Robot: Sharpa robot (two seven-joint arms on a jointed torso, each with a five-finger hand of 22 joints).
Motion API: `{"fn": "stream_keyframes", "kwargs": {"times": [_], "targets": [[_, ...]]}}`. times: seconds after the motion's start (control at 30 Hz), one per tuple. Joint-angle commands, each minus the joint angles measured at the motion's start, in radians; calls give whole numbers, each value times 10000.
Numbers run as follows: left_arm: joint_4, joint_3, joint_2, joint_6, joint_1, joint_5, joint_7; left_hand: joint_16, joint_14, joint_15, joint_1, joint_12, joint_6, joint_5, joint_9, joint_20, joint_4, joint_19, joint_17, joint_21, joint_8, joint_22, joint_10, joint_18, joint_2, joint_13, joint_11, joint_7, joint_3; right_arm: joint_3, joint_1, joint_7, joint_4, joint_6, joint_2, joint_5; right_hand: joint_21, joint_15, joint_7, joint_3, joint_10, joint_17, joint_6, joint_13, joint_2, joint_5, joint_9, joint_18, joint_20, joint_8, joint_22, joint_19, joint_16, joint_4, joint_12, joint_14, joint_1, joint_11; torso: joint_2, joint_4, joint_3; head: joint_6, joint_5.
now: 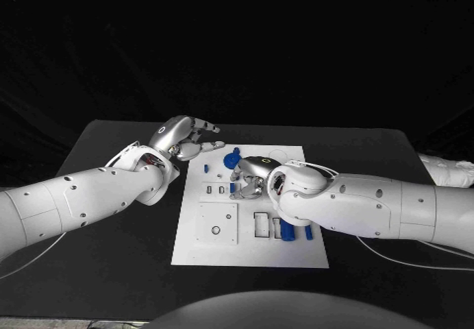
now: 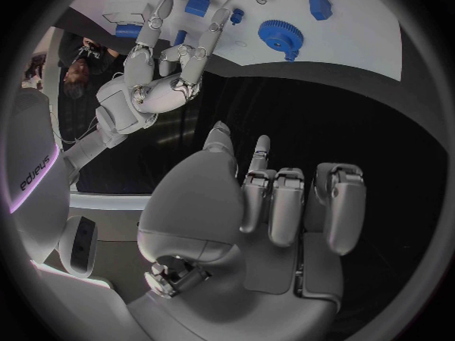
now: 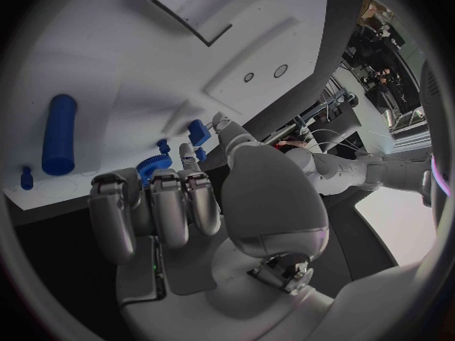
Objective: Assemble the parts on the task board
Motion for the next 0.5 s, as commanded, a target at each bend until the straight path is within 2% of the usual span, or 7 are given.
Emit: {"fn": "stream_keyframes", "kwargs": {"times": [0.03,0.1,0.17,0.27,0.4,0.43,0.5], "targets": [[130,15,-58,63,19,26,-10,26,1040,73,-4,26,-37,-16,-22,65,9,1033,2629,24,-53,2635,1056,-75,90,2635,62,60,-95,4,101,683,194,-1347,-201,145,45,103,91,-70,1032,2633,76,2635,39,27,17,-68,69,89,2631,1048,41,106,39,1042,-171,101,-18,-16,9,-7,66],[242,20,-140,191,69,127,-101,26,1040,78,-41,26,-87,-21,-34,67,15,1033,2629,24,-71,2635,1056,-75,69,2635,72,74,-136,6,310,1091,367,-1905,-419,479,45,130,114,-106,1032,2633,185,2635,126,148,45,-68,96,133,2631,1048,41,264,39,1042,-350,123,-25,-22,13,-16,77],[346,26,-214,426,123,187,-247,26,1040,78,-60,26,-69,-19,-29,69,15,1033,2629,24,-57,2635,1056,-75,65,2635,70,69,-154,7,538,1530,515,-2232,-646,913,45,147,117,-126,1032,2633,244,2635,237,216,63,-68,115,151,2631,1048,41,405,39,1042,-507,130,-38,-14,18,-44,84],[533,33,-300,919,299,269,-552,26,1040,64,-119,26,-45,-10,-16,66,14,1033,2629,24,-36,2635,1056,-75,68,2635,52,54,-227,6,972,2157,792,-2558,-1135,1768,45,152,90,-121,1032,2633,277,2635,445,304,80,-68,130,165,2631,1048,41,577,39,1042,-693,117,-65,8,11,-36,147],[883,35,-416,1734,553,307,-1158,26,1040,53,-260,26,-74,79,43,60,7,1033,2629,24,78,2635,1056,-75,43,2635,46,44,-315,2,1413,2567,1149,-2521,-1850,2808,45,144,59,-165,1032,2633,219,2635,645,411,83,-68,132,141,2631,1048,41,799,39,1042,-925,89,-94,-9,25,-18,223],[953,35,-439,1905,591,299,-1311,26,1040,47,-282,26,-81,85,65,56,7,1033,2629,24,124,2635,1056,-75,28,2635,39,39,-322,1,1450,2598,1190,-2490,-1934,2924,45,152,64,-177,1032,2633,204,2635,704,380,83,-68,136,135,2631,1048,41,871,39,1042,-998,87,-95,-11,26,-16,227],[1161,36,-499,2436,707,268,-1820,26,1040,30,-502,26,-218,103,196,40,35,1033,2629,24,351,2635,1056,-75,-130,2635,49,23,-313,-1,1595,2732,1396,-2336,-2356,3504,45,185,52,-226,1032,2633,137,2635,933,291,81,-68,157,111,2631,1048,41,1140,39,1042,-1256,73,-100,-29,30,-22,267]]}}
